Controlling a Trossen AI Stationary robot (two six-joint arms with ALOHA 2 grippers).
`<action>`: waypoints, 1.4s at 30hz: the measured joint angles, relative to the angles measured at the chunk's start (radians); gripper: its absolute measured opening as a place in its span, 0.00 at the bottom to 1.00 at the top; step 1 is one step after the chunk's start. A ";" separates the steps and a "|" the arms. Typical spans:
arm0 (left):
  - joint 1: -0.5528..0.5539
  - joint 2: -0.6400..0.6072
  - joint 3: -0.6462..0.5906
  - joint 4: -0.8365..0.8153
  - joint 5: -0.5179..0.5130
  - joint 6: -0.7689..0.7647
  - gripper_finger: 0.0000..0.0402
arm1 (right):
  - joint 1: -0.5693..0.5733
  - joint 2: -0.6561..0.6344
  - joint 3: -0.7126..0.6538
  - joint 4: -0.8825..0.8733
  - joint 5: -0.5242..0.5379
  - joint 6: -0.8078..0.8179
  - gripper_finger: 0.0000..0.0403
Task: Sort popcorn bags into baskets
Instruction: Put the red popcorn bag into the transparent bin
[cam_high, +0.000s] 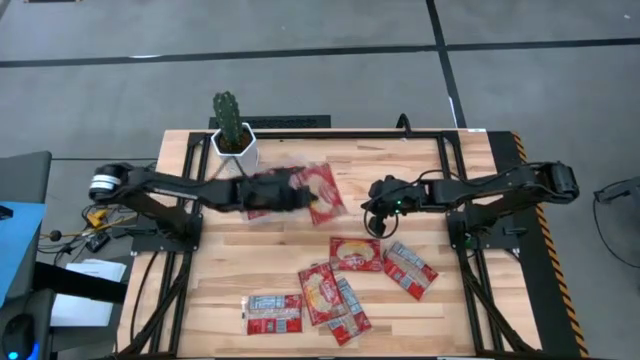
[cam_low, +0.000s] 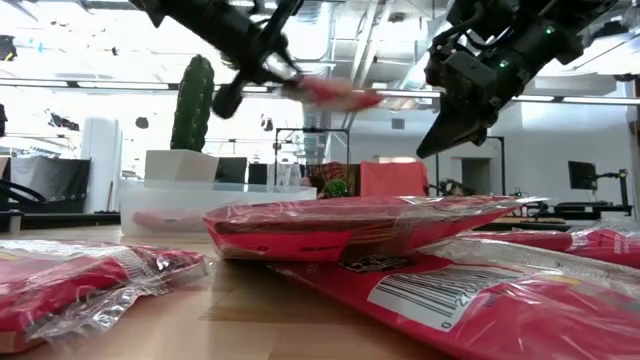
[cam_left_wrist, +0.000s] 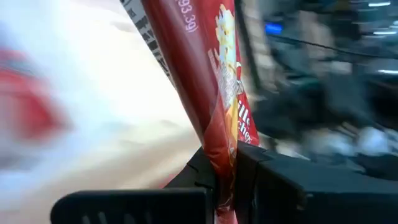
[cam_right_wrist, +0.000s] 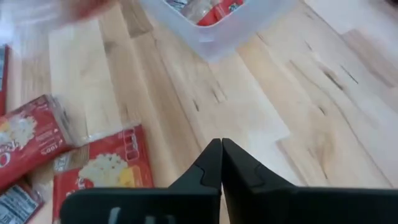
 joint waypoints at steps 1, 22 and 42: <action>0.024 -0.024 -0.001 -0.074 -0.002 0.017 0.00 | 0.000 0.005 0.000 -0.006 0.000 0.000 0.07; 0.271 -0.027 -0.198 -0.091 0.190 0.148 0.00 | -0.006 0.019 0.000 0.003 0.002 0.011 0.09; 0.300 0.035 -0.214 -0.077 0.218 0.160 0.32 | -0.006 0.019 0.000 0.003 0.001 0.010 0.09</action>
